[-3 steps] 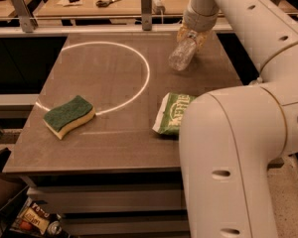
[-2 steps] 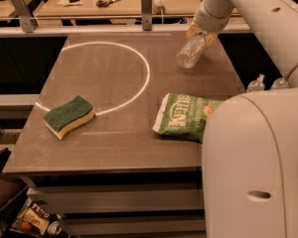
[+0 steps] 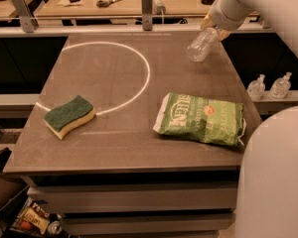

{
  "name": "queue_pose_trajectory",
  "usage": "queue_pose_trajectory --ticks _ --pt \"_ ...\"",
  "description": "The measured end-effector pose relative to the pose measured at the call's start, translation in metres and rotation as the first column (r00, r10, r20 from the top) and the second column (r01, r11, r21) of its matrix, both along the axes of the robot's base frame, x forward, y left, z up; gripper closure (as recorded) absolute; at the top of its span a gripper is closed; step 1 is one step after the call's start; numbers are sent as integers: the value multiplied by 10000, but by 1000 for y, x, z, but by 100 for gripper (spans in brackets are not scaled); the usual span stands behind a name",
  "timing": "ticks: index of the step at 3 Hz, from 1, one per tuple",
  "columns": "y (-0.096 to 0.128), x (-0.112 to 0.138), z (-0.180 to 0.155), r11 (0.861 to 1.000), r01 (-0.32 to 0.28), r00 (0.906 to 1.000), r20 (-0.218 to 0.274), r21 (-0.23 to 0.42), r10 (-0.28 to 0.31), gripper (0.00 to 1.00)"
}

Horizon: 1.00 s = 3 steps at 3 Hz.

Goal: Place water bottle upright

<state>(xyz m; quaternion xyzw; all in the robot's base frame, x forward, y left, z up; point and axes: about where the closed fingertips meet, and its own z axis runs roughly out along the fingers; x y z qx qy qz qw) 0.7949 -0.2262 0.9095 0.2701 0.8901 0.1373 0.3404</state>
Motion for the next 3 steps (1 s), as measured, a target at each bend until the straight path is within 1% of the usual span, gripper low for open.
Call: queue_pose_trajectory --ticks 1,2,3 --pt "-15 -4 15 9989 394 9956 838 241 -413 100" --pt "-28 -7 28 9965 658 9795 1875 509 -742 100" --pt "-39 -11 34 9963 684 9518 2961 512 -806 100"
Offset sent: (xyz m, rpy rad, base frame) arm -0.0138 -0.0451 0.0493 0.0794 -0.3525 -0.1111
